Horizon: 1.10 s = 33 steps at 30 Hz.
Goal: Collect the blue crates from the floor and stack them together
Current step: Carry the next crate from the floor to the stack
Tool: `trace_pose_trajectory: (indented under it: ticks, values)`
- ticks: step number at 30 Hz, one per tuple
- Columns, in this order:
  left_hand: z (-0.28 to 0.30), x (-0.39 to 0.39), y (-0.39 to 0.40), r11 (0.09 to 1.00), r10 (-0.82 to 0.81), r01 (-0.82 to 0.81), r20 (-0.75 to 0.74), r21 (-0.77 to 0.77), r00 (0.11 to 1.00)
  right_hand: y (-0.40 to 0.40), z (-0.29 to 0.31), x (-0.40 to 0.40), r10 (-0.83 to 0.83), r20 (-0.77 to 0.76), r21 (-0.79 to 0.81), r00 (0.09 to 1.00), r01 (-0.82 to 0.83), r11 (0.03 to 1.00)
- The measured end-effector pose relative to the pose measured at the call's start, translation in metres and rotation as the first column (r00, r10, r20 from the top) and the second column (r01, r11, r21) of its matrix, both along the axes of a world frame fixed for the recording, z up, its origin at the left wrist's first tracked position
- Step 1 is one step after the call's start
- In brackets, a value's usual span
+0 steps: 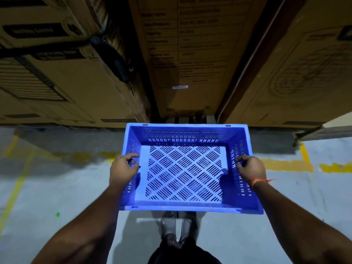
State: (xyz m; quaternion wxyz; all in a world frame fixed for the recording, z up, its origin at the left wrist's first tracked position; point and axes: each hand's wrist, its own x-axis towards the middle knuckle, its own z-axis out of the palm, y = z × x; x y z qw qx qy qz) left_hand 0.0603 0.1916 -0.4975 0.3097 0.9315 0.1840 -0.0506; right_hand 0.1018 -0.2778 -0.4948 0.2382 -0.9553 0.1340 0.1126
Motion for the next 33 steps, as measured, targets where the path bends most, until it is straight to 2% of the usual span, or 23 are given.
trace_pose_trajectory:
  ticks: [4, 11, 17, 22, 28, 30, 33]
  values:
    - [0.003, -0.003, 0.001, 0.999, -0.012, 0.012, -0.004, -0.038, 1.000, -0.001, -0.005, -0.007, 0.028, 0.026, -0.014, 0.999, -0.028, 1.000]
    - [0.004, 0.013, 0.008, 0.999, -0.040, 0.039, -0.044, -0.030, 0.998, 0.005, -0.005, -0.014, -0.025, 0.003, -0.013, 1.000, 0.025, 1.000]
    - [-0.002, 0.012, 0.011, 0.996, -0.075, 0.074, -0.035, -0.049, 0.997, 0.007, 0.007, -0.014, 0.004, -0.046, -0.016, 0.999, -0.005, 1.000]
    - [-0.006, 0.000, 0.015, 0.992, -0.115, 0.119, -0.067, 0.045, 0.991, 0.007, 0.013, -0.017, -0.007, -0.100, -0.004, 0.995, 0.007, 1.000]
    - [-0.003, -0.025, 0.004, 0.988, -0.034, 0.052, -0.124, 0.147, 0.992, 0.008, 0.008, -0.023, -0.018, -0.079, -0.025, 0.997, 0.016, 1.000]
    - [0.001, -0.037, -0.004, 0.974, -0.021, 0.041, -0.091, 0.222, 0.996, 0.011, 0.009, -0.032, -0.020, -0.071, -0.065, 0.997, 0.015, 0.998]
    - [0.007, -0.057, -0.024, 0.960, -0.023, 0.010, 0.042, 0.281, 0.999, 0.016, 0.011, -0.053, 0.032, 0.059, -0.111, 0.998, -0.025, 0.994]
